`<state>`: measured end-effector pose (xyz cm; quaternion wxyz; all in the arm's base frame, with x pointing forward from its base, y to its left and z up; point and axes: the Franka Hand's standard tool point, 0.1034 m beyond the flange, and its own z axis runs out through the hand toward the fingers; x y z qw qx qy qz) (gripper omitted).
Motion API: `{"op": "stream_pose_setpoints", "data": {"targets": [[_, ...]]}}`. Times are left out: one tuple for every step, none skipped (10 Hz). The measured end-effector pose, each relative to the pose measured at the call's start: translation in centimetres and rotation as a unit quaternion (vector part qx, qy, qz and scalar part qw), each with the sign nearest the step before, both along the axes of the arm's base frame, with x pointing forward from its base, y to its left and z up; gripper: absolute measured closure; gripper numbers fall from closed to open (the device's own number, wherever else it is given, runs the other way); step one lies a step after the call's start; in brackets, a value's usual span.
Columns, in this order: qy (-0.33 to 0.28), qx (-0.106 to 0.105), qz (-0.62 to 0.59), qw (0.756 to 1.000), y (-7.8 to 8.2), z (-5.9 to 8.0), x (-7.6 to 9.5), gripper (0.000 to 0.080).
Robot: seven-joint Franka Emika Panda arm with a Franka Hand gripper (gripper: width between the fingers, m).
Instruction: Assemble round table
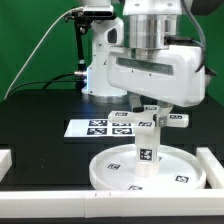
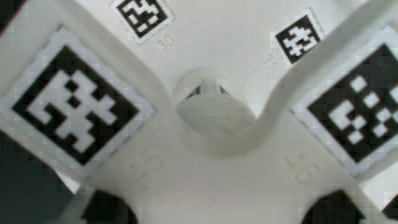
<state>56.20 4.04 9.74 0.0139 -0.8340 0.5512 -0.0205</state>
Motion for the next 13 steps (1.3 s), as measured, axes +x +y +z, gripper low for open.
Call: {"op": "stream_pose_setpoints", "data": {"targets": [[0.0, 0.005, -0.031, 1.0, 0.0, 0.0, 0.0, 0.0357], [0.0, 0.01, -0.074, 0.997, 0.0, 0.0, 0.0, 0.0357], [0.0, 0.012, -0.106, 0.994, 0.0, 0.0, 0.0, 0.0357], [-0.001, 0.011, -0.11, 0.994, 0.0, 0.0, 0.0, 0.0357], [-0.001, 0.012, -0.108, 0.994, 0.0, 0.0, 0.0, 0.0357], [-0.001, 0.012, -0.107, 0.994, 0.1, 0.0, 0.0, 0.0266], [-0.002, 0.012, -0.106, 0.994, 0.2, 0.1, 0.0, 0.0187], [-0.008, 0.02, -0.102, 0.995, 0.6, 1.3, 0.4, 0.0187], [-0.017, 0.034, -0.098, 0.994, 0.9, 3.2, 0.8, 0.0157], [-0.022, 0.043, -0.095, 0.994, 1.0, 4.7, 1.1, 0.0152], [-0.023, 0.04, -0.095, 0.994, 0.9, 4.3, 1.0, 0.0152], [-0.021, 0.039, -0.094, 0.995, 0.9, 4.0, 1.0, 0.015], [-0.021, 0.039, -0.094, 0.995, 1.0, 4.0, 1.0, 0.015]]}}
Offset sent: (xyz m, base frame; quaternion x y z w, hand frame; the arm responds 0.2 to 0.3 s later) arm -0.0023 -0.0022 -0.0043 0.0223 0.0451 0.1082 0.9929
